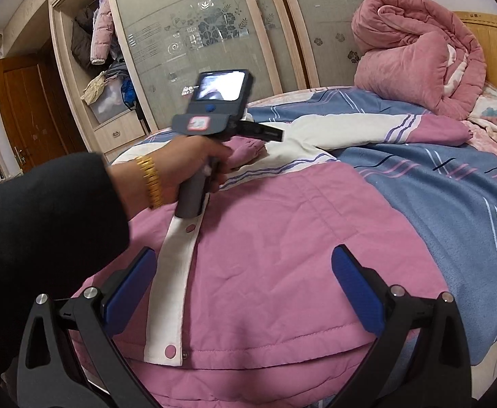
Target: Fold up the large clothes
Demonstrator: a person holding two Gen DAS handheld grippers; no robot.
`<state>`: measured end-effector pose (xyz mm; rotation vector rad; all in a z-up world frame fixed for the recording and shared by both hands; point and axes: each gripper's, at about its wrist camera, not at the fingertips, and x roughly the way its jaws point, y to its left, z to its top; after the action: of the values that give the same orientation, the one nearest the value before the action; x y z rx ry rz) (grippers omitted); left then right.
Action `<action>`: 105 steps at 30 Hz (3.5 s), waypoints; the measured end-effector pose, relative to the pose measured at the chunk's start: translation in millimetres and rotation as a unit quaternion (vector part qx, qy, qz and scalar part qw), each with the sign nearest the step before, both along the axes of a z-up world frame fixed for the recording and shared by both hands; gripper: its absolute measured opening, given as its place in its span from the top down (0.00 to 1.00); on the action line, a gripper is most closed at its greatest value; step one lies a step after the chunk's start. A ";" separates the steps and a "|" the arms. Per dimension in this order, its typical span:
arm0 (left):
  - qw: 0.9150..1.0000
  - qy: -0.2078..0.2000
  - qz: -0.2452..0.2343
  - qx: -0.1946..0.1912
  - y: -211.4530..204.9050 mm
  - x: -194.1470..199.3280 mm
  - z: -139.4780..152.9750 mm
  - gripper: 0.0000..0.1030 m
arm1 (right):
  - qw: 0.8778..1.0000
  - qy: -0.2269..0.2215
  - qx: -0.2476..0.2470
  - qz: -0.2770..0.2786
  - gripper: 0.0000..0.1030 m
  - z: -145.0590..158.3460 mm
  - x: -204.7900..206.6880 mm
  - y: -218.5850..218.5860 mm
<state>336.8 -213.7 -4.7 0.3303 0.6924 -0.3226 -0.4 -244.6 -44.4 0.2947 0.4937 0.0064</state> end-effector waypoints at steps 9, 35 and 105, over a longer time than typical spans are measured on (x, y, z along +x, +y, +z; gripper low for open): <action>0.994 -0.049 0.050 -0.086 126.7 -177.3 60.6 0.02 | 1.000 0.003 -0.006 -0.017 0.01 -4.6 0.8 -8.7; 0.988 -0.041 0.073 -0.131 214.3 -290.0 16.1 0.02 | 0.995 0.003 -0.092 -0.029 0.01 -31.1 2.3 13.7; 0.986 -0.015 0.119 -0.116 226.9 -257.3 -12.3 0.02 | 0.991 -0.049 -0.091 -0.086 0.01 8.8 32.6 -25.0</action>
<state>79.5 13.2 -16.9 0.0294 0.6497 -0.1669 32.2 -269.6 -35.6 0.1570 0.3667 -0.1895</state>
